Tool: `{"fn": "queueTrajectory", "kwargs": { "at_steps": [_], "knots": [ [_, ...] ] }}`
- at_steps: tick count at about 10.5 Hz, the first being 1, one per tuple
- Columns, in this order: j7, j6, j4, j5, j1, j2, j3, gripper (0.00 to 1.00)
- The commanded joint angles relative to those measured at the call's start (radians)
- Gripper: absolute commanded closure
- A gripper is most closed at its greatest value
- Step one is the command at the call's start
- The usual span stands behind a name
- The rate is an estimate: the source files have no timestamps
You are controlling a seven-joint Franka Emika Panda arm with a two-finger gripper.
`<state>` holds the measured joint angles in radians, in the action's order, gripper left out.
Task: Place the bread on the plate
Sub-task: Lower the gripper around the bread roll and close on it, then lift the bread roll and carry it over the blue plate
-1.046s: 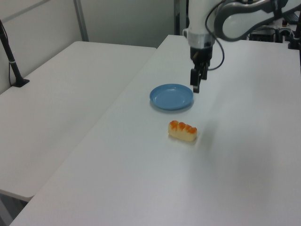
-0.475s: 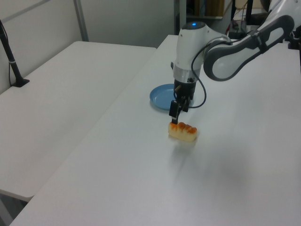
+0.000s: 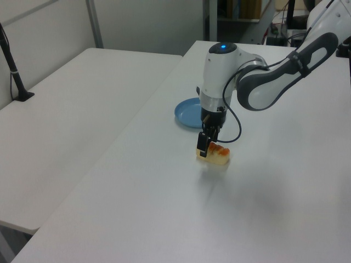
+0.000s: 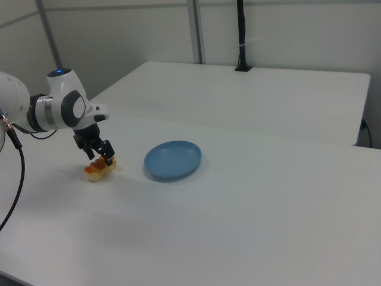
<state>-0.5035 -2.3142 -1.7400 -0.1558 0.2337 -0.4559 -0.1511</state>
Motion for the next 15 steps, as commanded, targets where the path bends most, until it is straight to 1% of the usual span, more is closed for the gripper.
{"fn": "queueTrajectory", "kwargs": {
  "at_steps": [1,2,3,5,7,8,9,10,11,12,13,15],
  "knots": [
    [-0.023,-0.024,-0.016,-0.06,0.004,-0.003,0.008,0.17],
    [-0.023,-0.022,-0.016,-0.059,0.004,-0.003,0.007,0.41],
    [-0.024,-0.019,-0.015,-0.057,0.003,-0.001,0.007,0.52],
    [-0.021,0.007,-0.006,-0.051,-0.026,0.011,0.007,0.53],
    [0.02,0.094,0.048,-0.051,-0.068,0.023,0.007,0.53],
    [0.075,0.136,0.094,-0.045,-0.103,0.023,0.007,0.53],
    [0.094,0.148,0.13,-0.045,-0.137,0.02,0.008,0.53],
    [0.117,0.148,0.16,-0.059,-0.173,0.014,0.01,0.53],
    [0.155,0.147,0.169,-0.06,-0.212,0.01,0.01,0.53],
    [0.199,0.147,0.201,-0.062,-0.246,0.005,0.013,0.53],
    [0.227,0.138,0.214,-0.064,-0.269,-0.009,0.016,0.53],
    [0.235,0.121,0.302,-0.06,-0.296,-0.094,0.019,0.53]
  ]
}}
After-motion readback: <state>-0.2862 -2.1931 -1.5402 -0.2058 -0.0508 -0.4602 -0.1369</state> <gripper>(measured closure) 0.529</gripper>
